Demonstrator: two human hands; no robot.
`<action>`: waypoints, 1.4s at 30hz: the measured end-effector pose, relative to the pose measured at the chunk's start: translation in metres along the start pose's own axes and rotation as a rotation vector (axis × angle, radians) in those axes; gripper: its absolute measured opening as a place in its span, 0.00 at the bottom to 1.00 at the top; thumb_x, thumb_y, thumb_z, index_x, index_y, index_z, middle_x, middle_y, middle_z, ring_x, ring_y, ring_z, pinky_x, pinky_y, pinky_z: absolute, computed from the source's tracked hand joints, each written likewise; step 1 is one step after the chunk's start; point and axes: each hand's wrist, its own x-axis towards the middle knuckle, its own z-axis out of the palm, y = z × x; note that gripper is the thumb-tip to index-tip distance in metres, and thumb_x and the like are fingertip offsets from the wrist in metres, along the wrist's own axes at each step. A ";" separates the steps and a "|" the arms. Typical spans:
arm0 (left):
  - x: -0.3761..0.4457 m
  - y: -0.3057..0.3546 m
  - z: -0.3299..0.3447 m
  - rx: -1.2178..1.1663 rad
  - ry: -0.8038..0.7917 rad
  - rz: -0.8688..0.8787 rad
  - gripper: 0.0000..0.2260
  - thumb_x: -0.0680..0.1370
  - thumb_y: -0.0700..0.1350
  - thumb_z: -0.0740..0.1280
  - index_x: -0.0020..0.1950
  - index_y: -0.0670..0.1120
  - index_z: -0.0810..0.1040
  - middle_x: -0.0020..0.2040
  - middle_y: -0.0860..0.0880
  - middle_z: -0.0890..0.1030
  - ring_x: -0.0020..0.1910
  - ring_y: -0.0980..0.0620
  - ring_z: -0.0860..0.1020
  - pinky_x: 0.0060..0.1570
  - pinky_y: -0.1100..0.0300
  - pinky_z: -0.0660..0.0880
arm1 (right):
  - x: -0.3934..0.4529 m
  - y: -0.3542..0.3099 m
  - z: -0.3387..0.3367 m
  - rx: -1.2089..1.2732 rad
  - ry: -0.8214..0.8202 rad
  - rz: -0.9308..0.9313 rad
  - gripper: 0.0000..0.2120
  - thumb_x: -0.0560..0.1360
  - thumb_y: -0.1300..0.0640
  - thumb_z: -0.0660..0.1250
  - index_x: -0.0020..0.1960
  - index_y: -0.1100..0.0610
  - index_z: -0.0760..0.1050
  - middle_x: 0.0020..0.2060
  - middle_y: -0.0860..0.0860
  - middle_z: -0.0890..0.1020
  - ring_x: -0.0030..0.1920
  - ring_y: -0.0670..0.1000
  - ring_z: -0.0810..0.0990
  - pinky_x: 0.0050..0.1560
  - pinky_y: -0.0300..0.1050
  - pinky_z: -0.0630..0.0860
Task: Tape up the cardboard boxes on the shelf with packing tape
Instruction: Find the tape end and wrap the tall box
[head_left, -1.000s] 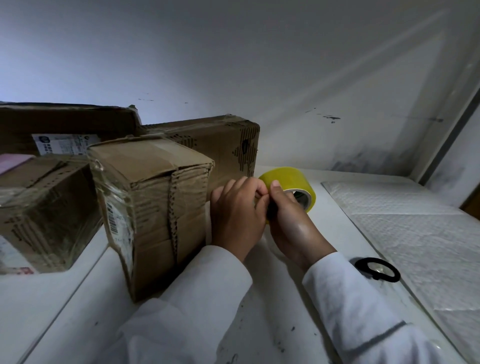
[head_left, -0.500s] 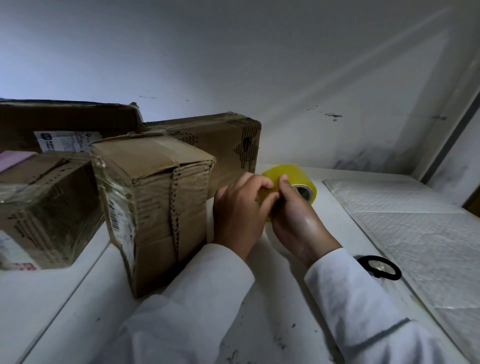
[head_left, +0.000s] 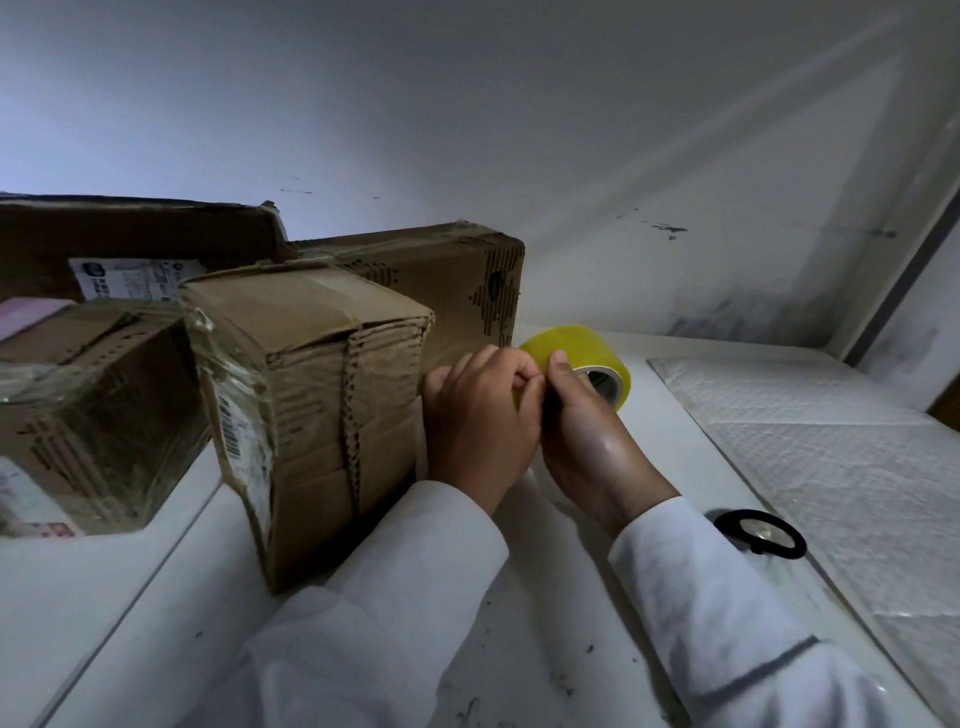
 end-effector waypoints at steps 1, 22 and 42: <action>0.000 0.000 0.001 0.001 0.001 0.007 0.09 0.73 0.50 0.58 0.39 0.50 0.76 0.36 0.53 0.77 0.39 0.48 0.76 0.44 0.58 0.62 | -0.001 -0.001 0.001 0.015 -0.009 0.010 0.22 0.82 0.51 0.52 0.69 0.66 0.64 0.54 0.62 0.79 0.47 0.51 0.82 0.39 0.36 0.80; -0.001 0.000 0.004 -0.058 -0.007 -0.055 0.09 0.72 0.53 0.64 0.47 0.50 0.79 0.45 0.53 0.78 0.44 0.50 0.77 0.45 0.56 0.67 | -0.002 -0.009 0.001 0.060 0.028 0.046 0.24 0.82 0.49 0.52 0.69 0.65 0.66 0.63 0.63 0.75 0.54 0.52 0.79 0.46 0.39 0.78; -0.003 0.006 0.005 -0.016 0.015 0.058 0.10 0.75 0.48 0.57 0.41 0.46 0.76 0.37 0.50 0.78 0.37 0.45 0.77 0.41 0.54 0.70 | -0.005 -0.015 0.001 0.157 0.035 0.098 0.26 0.81 0.46 0.52 0.66 0.67 0.69 0.57 0.61 0.79 0.54 0.53 0.80 0.53 0.42 0.77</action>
